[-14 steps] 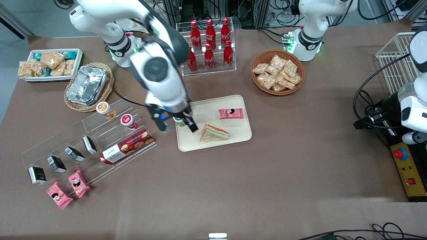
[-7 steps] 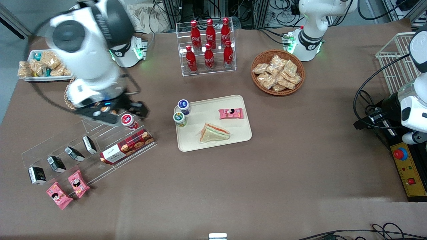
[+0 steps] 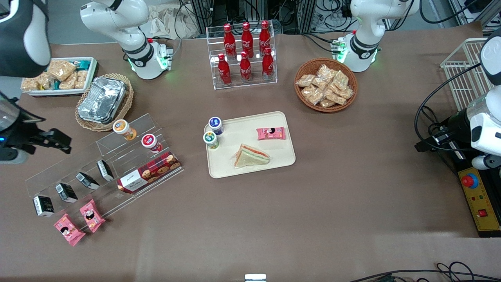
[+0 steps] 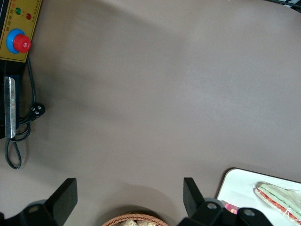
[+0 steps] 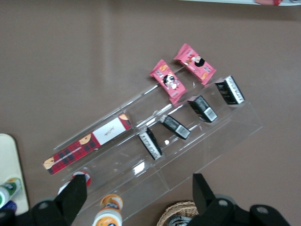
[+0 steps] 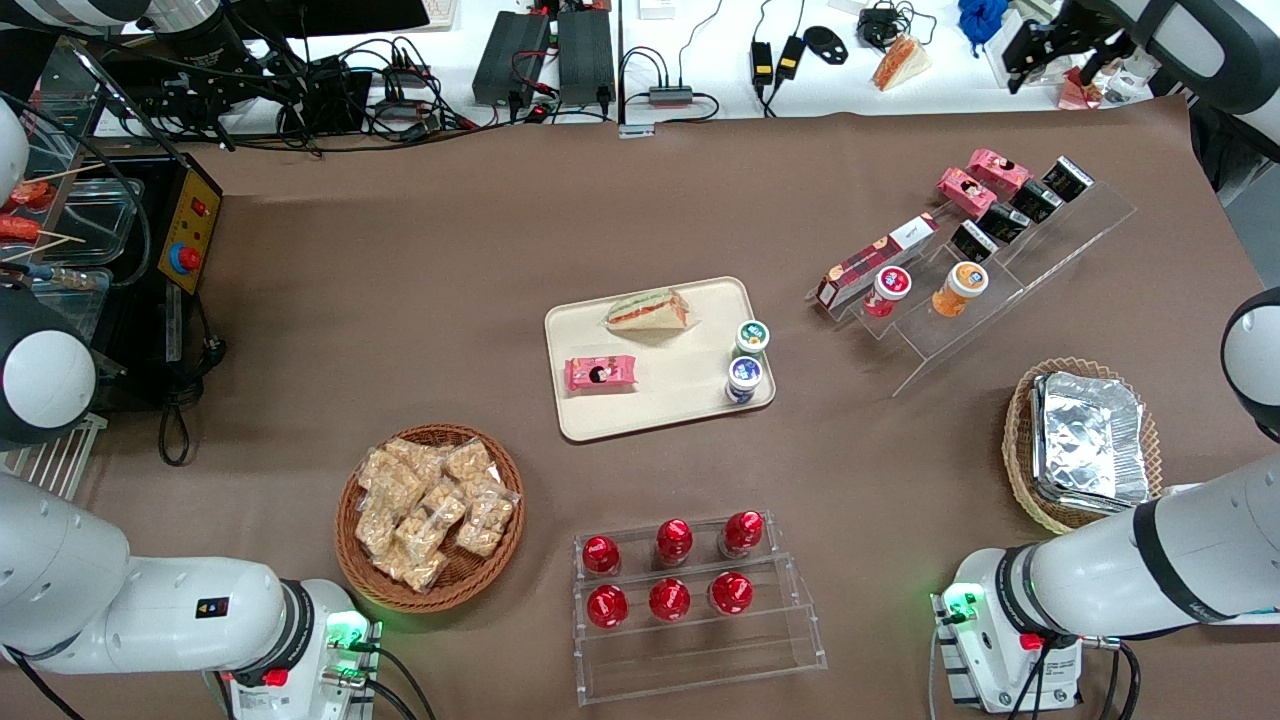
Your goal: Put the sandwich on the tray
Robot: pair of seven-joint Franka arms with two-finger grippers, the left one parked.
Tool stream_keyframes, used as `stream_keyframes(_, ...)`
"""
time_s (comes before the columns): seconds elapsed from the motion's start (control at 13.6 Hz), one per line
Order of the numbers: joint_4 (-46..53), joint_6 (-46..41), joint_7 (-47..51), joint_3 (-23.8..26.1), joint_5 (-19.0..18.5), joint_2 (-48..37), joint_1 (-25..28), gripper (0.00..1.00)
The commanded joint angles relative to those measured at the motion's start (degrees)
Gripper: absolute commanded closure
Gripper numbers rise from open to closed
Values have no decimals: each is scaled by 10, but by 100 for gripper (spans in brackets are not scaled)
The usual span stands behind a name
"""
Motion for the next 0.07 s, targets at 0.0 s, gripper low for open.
stream_keyframes(0.0,-10,12,-1,-3,-1,-11,-1,0)
